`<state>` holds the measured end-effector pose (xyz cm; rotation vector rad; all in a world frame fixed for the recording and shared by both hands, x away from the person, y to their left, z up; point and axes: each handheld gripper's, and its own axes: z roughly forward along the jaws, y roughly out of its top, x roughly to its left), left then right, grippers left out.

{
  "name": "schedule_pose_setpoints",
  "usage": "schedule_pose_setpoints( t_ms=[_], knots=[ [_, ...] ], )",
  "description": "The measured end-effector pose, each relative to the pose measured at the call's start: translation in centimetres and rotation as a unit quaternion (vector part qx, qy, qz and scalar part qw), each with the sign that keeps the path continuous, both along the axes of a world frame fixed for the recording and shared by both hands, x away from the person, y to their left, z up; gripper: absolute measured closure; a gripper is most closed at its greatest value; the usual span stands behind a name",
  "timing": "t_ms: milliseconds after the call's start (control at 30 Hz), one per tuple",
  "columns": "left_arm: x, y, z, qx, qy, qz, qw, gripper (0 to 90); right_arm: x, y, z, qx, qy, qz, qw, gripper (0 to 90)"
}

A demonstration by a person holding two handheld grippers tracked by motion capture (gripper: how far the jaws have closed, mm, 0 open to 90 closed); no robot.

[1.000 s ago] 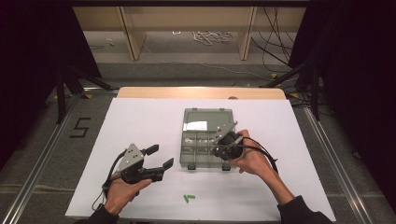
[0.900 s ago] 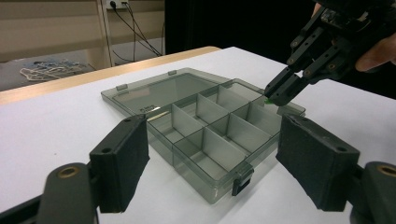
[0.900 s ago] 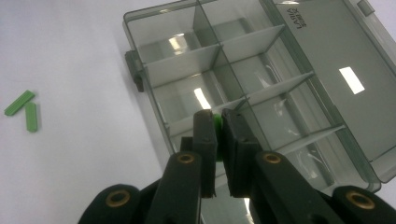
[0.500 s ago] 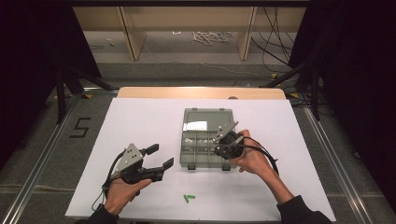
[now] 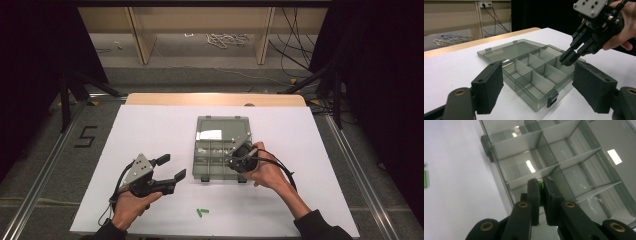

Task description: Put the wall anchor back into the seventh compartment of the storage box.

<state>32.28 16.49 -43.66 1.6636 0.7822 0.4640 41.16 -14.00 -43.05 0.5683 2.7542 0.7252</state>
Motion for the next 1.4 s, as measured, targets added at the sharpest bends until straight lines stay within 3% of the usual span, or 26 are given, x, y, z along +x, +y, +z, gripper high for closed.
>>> schedule_pose_setpoints(
  t_ms=[133,233,433,500,733,767,1133,1400],
  knots=[
    [0.0,0.1,0.1,-0.003,-0.002,0.001,1.0000,23.8,0.1,0.1,-0.1,0.001,0.001,-0.001,1.0000,81.5],
    [-0.1,-0.1,0.0,-0.009,0.005,0.006,0.9999,23.7,-0.1,0.1,0.1,0.001,-0.004,-0.002,1.0000,74.0],
    [0.0,0.0,0.1,-0.004,-0.002,0.003,1.0000,23.7,-1.4,0.7,1.1,0.019,-0.027,0.005,0.9994,58.1],
    [0.0,0.0,0.1,-0.004,-0.002,0.004,1.0000,23.7,-2.1,1.1,1.4,0.031,-0.024,0.011,0.9992,53.1],
    [0.0,0.1,0.1,-0.003,-0.002,0.005,1.0000,23.8,-3.6,2.2,1.4,0.030,-0.020,0.037,0.9987,44.2],
    [0.0,0.1,0.1,-0.003,-0.002,0.006,1.0000,23.8,-3.9,2.4,1.5,0.034,-0.011,0.042,0.9985,43.1],
    [0.0,0.1,0.2,-0.008,-0.003,0.010,0.9999,23.7,-6.3,5.3,-0.1,0.005,0.026,0.105,0.9942,41.1],
    [0.1,0.2,0.1,-0.004,-0.001,0.010,0.9999,23.6,-7.6,7.1,-1.7,-0.022,0.050,0.140,0.9887,46.6]
  ],
)
